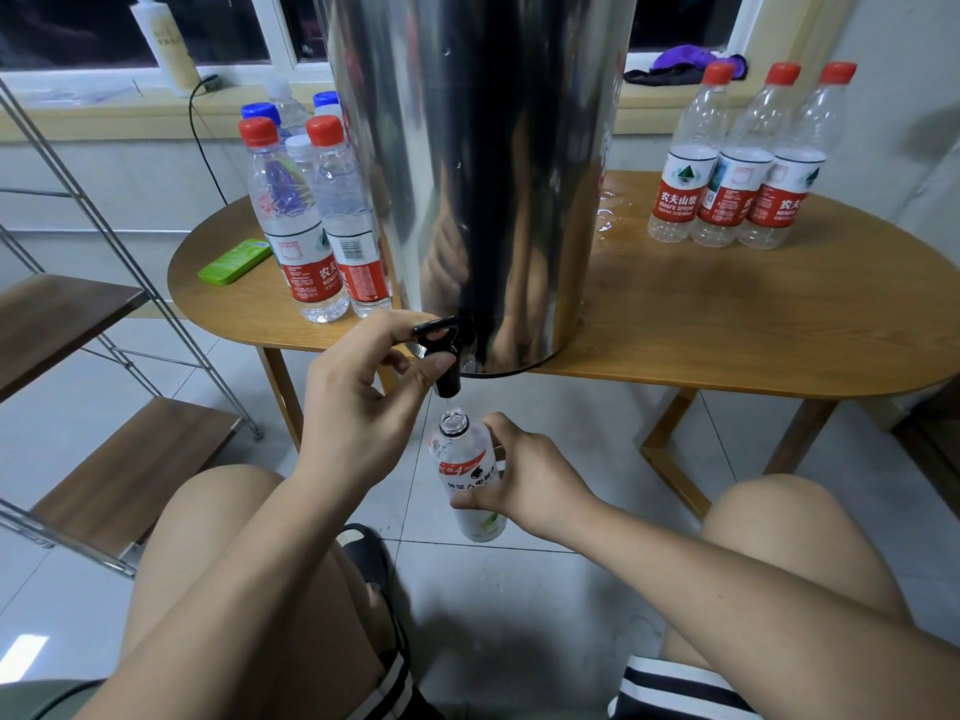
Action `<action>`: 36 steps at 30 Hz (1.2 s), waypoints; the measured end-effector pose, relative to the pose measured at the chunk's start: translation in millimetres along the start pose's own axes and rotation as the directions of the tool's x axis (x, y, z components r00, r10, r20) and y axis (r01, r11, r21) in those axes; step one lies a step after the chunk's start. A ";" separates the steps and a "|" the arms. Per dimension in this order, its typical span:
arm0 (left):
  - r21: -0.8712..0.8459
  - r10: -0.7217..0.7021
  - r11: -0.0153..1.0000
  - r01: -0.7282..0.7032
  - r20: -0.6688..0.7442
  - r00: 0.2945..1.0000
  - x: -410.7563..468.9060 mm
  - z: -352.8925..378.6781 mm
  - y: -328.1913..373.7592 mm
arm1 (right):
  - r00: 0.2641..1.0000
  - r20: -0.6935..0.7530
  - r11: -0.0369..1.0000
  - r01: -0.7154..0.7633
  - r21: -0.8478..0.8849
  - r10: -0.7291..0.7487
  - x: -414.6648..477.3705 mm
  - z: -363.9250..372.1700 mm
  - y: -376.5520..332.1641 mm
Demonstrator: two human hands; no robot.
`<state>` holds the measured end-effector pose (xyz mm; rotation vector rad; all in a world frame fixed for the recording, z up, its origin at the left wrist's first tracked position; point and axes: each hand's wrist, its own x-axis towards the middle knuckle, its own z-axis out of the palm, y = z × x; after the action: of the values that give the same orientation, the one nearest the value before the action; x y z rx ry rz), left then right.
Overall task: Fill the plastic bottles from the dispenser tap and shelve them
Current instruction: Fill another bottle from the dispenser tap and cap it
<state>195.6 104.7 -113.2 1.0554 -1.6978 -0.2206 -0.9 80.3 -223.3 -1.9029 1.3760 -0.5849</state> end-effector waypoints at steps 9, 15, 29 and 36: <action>0.004 0.001 1.000 -0.001 -0.001 1.000 -0.4 -0.2 0.3 | 1.000 0.000 1.000 0.004 0.000 -0.004 0.2 0.2 0.8; 0.006 0.001 1.000 -0.001 -0.002 1.000 -0.6 -0.4 -1.0 | 1.000 -0.001 1.000 0.000 0.005 0.000 1.3 1.2 1.5; 0.001 -0.005 1.000 0.005 -0.004 1.000 -1.2 0.0 -2.0 | 1.000 -0.004 1.000 0.008 -0.002 -0.008 0.8 0.6 0.7; 0.006 -0.009 1.000 0.009 -0.006 1.000 -1.3 0.0 -1.9 | 1.000 -0.004 1.000 0.006 -0.004 -0.006 0.4 0.8 1.3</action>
<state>196.6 104.5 -115.2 1.0673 -1.6892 -0.2185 -1.0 79.9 -224.8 -1.9104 1.3751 -0.5896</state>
